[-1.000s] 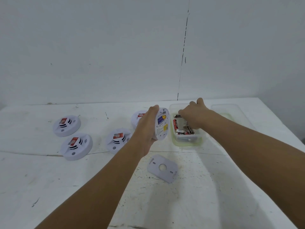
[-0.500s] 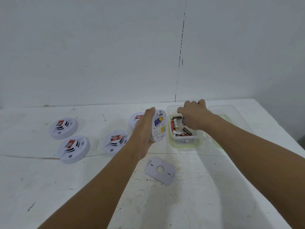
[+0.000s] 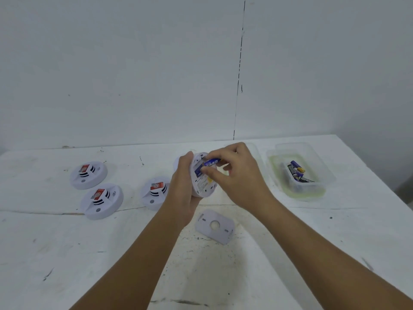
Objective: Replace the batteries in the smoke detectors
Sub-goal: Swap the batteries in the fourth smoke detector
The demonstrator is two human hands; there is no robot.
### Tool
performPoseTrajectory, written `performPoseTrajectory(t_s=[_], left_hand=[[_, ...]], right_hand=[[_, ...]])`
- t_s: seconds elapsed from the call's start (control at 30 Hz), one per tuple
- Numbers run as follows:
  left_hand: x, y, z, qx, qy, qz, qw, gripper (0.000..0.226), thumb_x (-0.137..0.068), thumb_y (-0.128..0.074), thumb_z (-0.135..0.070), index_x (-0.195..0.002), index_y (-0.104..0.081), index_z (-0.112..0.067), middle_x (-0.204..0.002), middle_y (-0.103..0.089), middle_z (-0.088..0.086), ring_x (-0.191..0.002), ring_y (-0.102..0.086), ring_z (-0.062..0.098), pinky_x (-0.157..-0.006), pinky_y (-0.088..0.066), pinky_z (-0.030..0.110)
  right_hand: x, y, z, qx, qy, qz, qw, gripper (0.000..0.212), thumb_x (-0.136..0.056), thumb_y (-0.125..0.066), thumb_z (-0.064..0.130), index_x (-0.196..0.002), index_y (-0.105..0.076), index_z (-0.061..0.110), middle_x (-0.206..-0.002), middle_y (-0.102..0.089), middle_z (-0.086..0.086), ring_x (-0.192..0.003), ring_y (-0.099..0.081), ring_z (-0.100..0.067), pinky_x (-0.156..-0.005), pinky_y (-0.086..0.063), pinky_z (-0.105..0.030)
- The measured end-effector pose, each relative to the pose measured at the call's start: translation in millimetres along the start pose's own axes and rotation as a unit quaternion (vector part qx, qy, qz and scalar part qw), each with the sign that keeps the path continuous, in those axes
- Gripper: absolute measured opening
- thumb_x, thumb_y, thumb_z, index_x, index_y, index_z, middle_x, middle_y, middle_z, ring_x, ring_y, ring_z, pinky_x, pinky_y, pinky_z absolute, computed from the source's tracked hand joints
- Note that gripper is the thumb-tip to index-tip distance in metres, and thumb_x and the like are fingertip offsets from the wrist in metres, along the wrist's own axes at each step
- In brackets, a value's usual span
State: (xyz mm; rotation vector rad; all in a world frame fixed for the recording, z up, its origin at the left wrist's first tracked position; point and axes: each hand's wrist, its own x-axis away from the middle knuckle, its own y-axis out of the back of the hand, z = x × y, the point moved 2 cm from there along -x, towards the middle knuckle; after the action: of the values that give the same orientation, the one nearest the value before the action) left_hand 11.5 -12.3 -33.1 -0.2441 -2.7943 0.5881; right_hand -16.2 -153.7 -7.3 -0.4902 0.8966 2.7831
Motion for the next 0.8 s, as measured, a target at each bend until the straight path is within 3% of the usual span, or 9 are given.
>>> performPoseTrajectory(t_s=[0.13, 0.3, 0.47, 0.6, 0.7, 0.8], left_hand=[[8.0, 4.1, 4.1, 0.019, -0.008, 0.006, 1.0, 0.047, -0.106, -0.043, -0.051, -0.123, -0.072, -0.018, -0.114, -0.075, 0.01, -0.106, -0.072, 0.024, -0.086, -0.056, 0.041], [20.3, 6.4, 8.9, 0.041, -0.002, 0.019, 0.999, 0.043, -0.107, -0.042, -0.048, -0.112, -0.074, -0.02, -0.104, -0.077, 0.008, -0.097, -0.073, 0.024, -0.087, -0.056, 0.041], [23.4, 13.5, 9.5, 0.033, -0.003, 0.014, 0.999, 0.045, -0.106, -0.042, -0.05, -0.122, -0.072, -0.021, -0.11, -0.076, 0.009, -0.101, -0.072, 0.024, -0.085, -0.056, 0.041], [24.4, 15.3, 8.3, 0.035, 0.001, 0.007, 0.999, 0.048, -0.104, -0.045, -0.052, -0.125, -0.072, -0.017, -0.114, -0.076, 0.011, -0.101, -0.073, 0.024, -0.084, -0.056, 0.041], [27.9, 14.6, 8.9, 0.039, 0.006, 0.029, 0.999, 0.049, -0.104, -0.046, -0.051, -0.118, -0.073, -0.013, -0.107, -0.074, 0.01, -0.098, -0.072, 0.023, -0.088, -0.055, 0.042], [33.2, 15.1, 9.7, 0.054, 0.014, 0.046, 0.997, 0.049, -0.105, -0.046, -0.051, -0.113, -0.074, -0.012, -0.102, -0.074, 0.009, -0.095, -0.073, 0.022, -0.095, -0.052, 0.043]], right_hand=[[14.8, -9.8, 5.8, -0.066, -0.021, -0.026, 0.997, 0.022, -0.087, -0.083, 0.027, -0.104, -0.074, 0.038, -0.11, -0.052, 0.003, -0.094, -0.059, 0.0, -0.084, -0.049, -0.011], [23.6, -13.7, 5.8, -0.103, -0.034, -0.05, 0.993, 0.019, -0.088, -0.083, 0.023, -0.105, -0.082, 0.03, -0.102, -0.06, 0.003, -0.086, -0.061, 0.001, -0.077, -0.048, -0.009], [33.4, -17.9, 7.2, -0.115, -0.001, -0.063, 0.991, 0.023, -0.09, -0.081, 0.021, -0.107, -0.077, 0.035, -0.099, -0.064, 0.005, -0.086, -0.064, -0.005, -0.079, -0.053, -0.015], [41.5, -23.4, 10.4, -0.161, 0.023, -0.076, 0.984, 0.02, -0.087, -0.083, 0.014, -0.101, -0.071, 0.021, -0.095, -0.067, 0.002, -0.083, -0.067, -0.014, -0.079, -0.06, -0.03], [50.0, -29.9, 16.3, -0.141, 0.088, -0.065, 0.984, 0.019, -0.086, -0.083, 0.008, -0.101, -0.077, 0.017, -0.1, -0.069, 0.004, -0.09, -0.071, -0.013, -0.082, -0.062, -0.03], [51.8, -30.6, 15.6, -0.155, 0.099, -0.052, 0.982, 0.022, -0.084, -0.084, 0.007, -0.105, -0.081, 0.014, -0.105, -0.071, 0.004, -0.095, -0.073, -0.012, -0.085, -0.062, -0.029]])
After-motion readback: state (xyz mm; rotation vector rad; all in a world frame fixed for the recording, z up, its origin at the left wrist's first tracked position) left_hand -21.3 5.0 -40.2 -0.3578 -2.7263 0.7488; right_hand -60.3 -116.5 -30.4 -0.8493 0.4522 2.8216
